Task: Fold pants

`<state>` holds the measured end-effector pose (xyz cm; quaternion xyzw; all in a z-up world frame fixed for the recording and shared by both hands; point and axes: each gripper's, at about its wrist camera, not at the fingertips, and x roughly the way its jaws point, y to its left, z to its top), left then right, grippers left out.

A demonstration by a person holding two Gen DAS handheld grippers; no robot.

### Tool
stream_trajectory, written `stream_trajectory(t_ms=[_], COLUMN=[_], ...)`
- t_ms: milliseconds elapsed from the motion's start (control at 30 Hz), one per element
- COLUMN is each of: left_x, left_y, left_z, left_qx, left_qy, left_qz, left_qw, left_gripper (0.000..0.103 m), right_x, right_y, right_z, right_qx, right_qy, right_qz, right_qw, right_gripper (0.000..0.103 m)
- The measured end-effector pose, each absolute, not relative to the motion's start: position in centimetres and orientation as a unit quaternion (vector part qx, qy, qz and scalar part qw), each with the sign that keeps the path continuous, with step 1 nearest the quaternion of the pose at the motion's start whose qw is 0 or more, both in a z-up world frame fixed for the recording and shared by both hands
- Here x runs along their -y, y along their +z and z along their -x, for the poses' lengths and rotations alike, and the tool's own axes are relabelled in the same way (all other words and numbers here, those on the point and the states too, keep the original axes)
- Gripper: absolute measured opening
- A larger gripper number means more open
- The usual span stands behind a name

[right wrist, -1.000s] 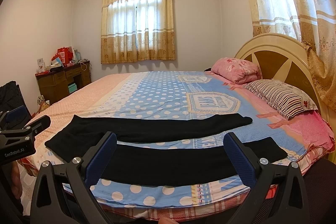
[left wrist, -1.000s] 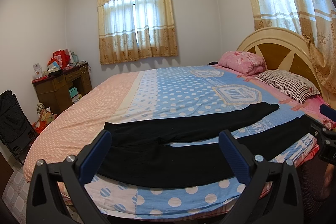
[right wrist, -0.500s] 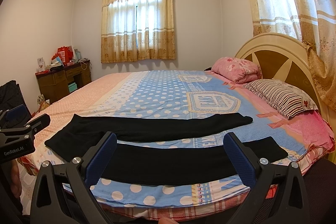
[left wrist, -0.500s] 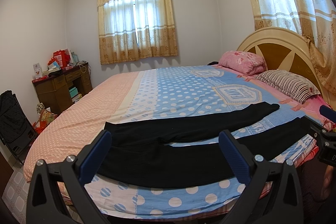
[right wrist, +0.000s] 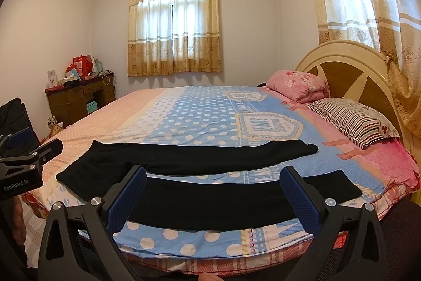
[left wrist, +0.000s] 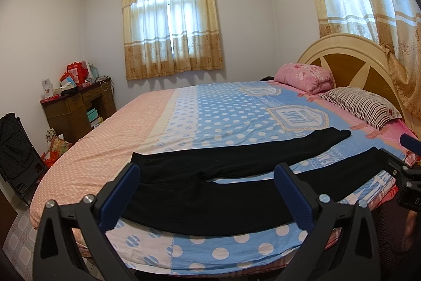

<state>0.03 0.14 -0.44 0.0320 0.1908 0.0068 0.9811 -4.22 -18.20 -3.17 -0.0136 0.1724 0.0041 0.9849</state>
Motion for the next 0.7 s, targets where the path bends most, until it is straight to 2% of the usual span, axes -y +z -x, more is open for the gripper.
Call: stream_trajectory(t_ms=[367,700], left_x=[-2.8,-14.6], left_y=[-2.7,-6.5], left_z=[-3.6,-13.9], left_qx=[-0.225,-0.279], left_qy=[0.017,0.112], left_qz=[-0.032,-0.039], left_qw=[0.974,0.953], left_gripper=[0.103,0.103], right_x=[18.9,23.7], right_y=[-4.2,-8.2], right_z=[2.6,-3.2], right_qx=[-0.181,-0.237], right_qy=[0.014,-0.032], right_qz=[0.015,-0.003], right_qw=[0.983,0.971], right_gripper=[0.102,0.102])
